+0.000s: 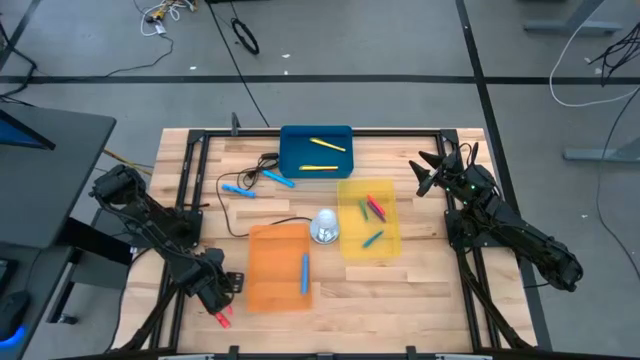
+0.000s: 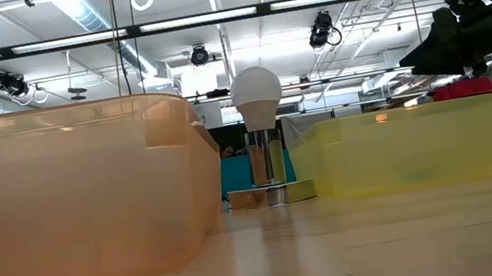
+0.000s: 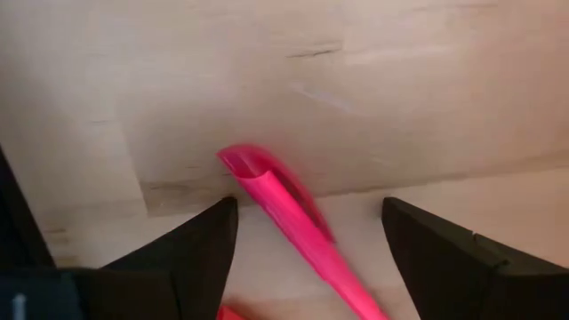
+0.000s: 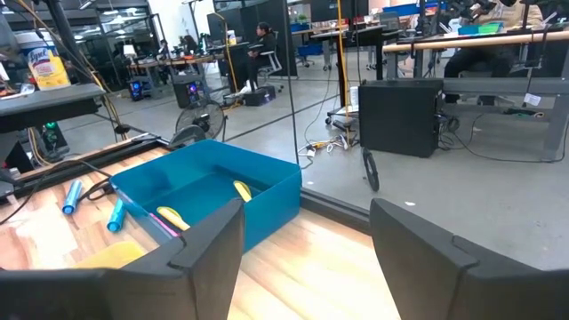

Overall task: Pick & Place Markers
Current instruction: Put the pink pen into the blue bin

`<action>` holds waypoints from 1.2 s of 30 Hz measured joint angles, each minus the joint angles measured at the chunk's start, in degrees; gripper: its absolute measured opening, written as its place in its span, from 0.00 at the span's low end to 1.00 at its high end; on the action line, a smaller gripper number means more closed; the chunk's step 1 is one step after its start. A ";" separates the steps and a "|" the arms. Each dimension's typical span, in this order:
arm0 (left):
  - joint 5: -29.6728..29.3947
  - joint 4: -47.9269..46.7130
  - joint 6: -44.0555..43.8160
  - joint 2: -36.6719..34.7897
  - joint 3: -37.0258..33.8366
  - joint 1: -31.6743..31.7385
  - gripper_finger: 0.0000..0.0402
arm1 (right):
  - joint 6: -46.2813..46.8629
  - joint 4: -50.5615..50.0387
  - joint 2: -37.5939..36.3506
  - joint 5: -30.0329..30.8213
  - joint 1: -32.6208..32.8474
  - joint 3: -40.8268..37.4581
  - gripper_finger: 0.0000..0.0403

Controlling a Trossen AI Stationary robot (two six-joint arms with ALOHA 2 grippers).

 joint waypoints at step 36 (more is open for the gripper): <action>-7.03 -17.76 3.38 -4.28 7.89 6.02 0.09 | -0.01 0.02 0.01 0.01 0.00 0.00 0.61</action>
